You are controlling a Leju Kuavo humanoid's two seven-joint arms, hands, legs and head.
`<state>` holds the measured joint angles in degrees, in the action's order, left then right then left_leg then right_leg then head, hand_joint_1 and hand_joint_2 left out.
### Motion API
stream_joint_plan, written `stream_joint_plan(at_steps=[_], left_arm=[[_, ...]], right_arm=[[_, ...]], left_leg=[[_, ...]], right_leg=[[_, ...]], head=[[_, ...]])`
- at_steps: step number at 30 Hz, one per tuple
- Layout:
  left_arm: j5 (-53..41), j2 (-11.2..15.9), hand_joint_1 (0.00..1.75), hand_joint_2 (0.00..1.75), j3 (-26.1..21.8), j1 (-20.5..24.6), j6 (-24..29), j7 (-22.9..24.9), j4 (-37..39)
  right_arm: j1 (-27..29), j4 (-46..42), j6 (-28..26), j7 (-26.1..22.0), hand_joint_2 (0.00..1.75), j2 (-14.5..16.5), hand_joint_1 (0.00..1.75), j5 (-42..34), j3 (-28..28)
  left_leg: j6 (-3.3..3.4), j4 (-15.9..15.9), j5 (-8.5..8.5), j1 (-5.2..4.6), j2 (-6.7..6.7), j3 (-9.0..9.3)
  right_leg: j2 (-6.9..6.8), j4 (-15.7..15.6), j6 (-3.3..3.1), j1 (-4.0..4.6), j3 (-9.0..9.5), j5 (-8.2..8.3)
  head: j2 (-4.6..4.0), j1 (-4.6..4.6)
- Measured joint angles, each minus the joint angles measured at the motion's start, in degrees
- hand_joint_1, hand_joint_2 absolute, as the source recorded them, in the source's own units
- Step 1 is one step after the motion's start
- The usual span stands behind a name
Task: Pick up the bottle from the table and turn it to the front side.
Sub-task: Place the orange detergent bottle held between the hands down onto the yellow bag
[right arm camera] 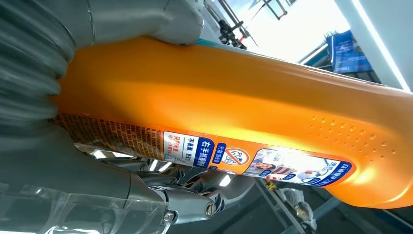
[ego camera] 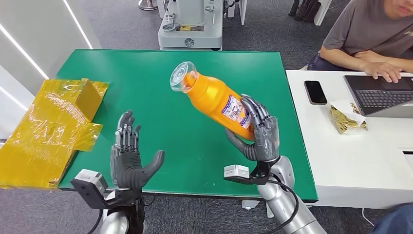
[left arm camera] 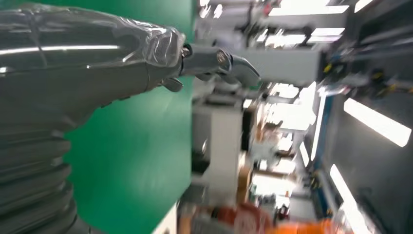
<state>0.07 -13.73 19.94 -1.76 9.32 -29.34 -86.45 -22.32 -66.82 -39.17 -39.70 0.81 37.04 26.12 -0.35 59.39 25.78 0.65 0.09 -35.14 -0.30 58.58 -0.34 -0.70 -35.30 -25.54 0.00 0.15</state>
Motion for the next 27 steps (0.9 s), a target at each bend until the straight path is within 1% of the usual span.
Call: stream_joint_plan(at_steps=[2, 9, 19, 23, 27], left_arm=[[1.2, 0.1, 0.00, 1.75, 1.2, 1.0, -2.5, 1.0, 0.6], [0.8, 0.2, 0.00, 1.75, 3.7, 5.6, -5.6, 2.7, 2.3], [1.8, -0.2, 0.00, 1.75, 4.0, 13.0, -6.3, 3.3, 7.3], [1.9, -0.2, 0.00, 1.75, 4.0, 14.6, -6.3, 3.3, 8.8], [2.0, -0.2, 0.00, 1.75, 4.0, 15.1, -6.2, 3.3, 9.6]], right_arm=[[-0.6, 1.0, 0.0, 0.0, 1.75, 1.1, 1.75, 0.6, 0.1], [-2.0, 3.8, 0.0, -0.1, 1.75, 3.5, 1.75, 0.9, 0.2], [-2.0, 6.7, 0.0, -0.1, 1.75, 4.7, 1.75, 1.6, 1.7], [-2.0, 7.4, 0.0, -0.1, 1.75, 5.1, 1.75, 1.5, 2.4], [-2.0, 8.0, 0.0, -0.1, 1.75, 5.2, 1.75, 1.5, 2.7]], left_leg=[[0.00, 0.0, 0.00, 0.00, 0.00, 0.00], [0.00, 0.0, -0.01, 0.00, -0.01, 0.00], [0.00, 0.0, 0.00, 0.00, 0.00, 0.00], [0.00, 0.0, 0.00, 0.00, -0.01, 0.00], [0.00, 0.0, 0.00, 0.00, -0.01, 0.00]], right_leg=[[0.00, 0.0, 0.00, 0.00, 0.00, 0.00], [-0.01, 0.0, -0.01, 0.00, 0.01, 0.01], [0.00, 0.0, -0.01, 0.00, 0.00, 0.01], [0.00, 0.0, -0.01, 0.00, 0.00, 0.01], [0.00, 0.0, -0.01, 0.00, 0.00, 0.01]], head=[[0.00, 0.00], [0.00, -0.02], [0.00, -0.01], [0.00, -0.01], [0.00, -0.01]])
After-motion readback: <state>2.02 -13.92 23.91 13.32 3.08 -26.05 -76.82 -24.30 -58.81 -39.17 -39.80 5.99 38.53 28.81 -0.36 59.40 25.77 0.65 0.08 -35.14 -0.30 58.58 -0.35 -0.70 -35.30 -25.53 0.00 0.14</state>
